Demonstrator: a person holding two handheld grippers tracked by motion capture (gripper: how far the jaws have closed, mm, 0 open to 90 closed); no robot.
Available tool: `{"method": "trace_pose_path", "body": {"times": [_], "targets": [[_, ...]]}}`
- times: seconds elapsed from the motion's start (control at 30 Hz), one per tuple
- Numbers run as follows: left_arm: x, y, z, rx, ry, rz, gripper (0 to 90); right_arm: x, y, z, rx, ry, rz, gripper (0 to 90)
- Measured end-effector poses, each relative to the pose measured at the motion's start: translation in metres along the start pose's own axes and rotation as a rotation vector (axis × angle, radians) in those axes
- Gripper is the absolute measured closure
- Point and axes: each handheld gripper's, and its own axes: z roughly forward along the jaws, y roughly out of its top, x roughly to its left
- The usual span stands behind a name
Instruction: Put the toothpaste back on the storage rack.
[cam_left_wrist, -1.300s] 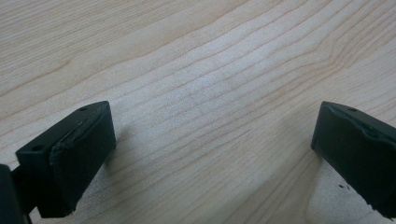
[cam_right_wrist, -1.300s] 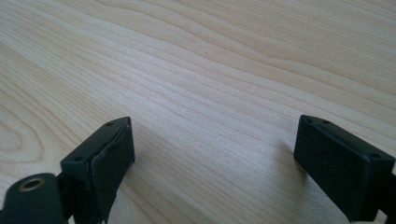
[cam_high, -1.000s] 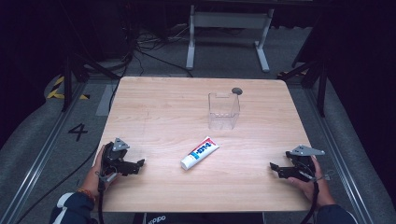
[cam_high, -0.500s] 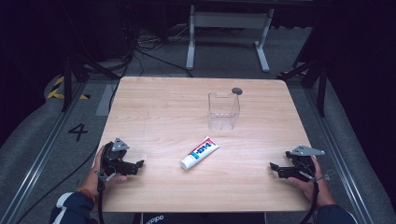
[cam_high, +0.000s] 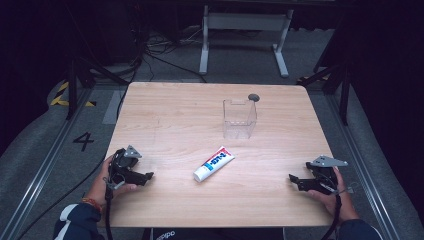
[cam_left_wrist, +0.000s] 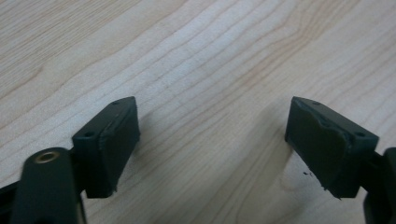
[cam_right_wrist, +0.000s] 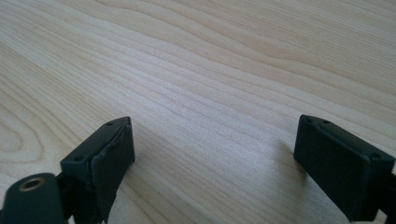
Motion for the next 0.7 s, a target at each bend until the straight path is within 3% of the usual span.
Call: {"method": "trace_pose_path", "body": {"times": [0.2, 0.3, 0.53, 0.7], "targets": [[-0.007, 0.005, -0.008, 0.011, -0.006, 0.026, 17.2, 0.0, 0.0, 0.0, 0.001, 0.0, -0.001, 12.4], [-0.01, 0.008, -0.012, 0.022, -0.039, 0.028, 17.1, 0.0, 0.0, 0.0, 0.001, 0.0, -0.001, 12.4], [-0.024, 0.023, -0.016, 0.042, -0.063, 0.084, 17.3, 0.0, 0.0, 0.0, 0.001, -0.001, -0.001, 12.4], [-0.03, 0.032, -0.016, 0.047, -0.068, 0.103, 18.1, 0.0, 0.0, 0.0, -0.001, 0.0, 0.0, 12.4]]}}
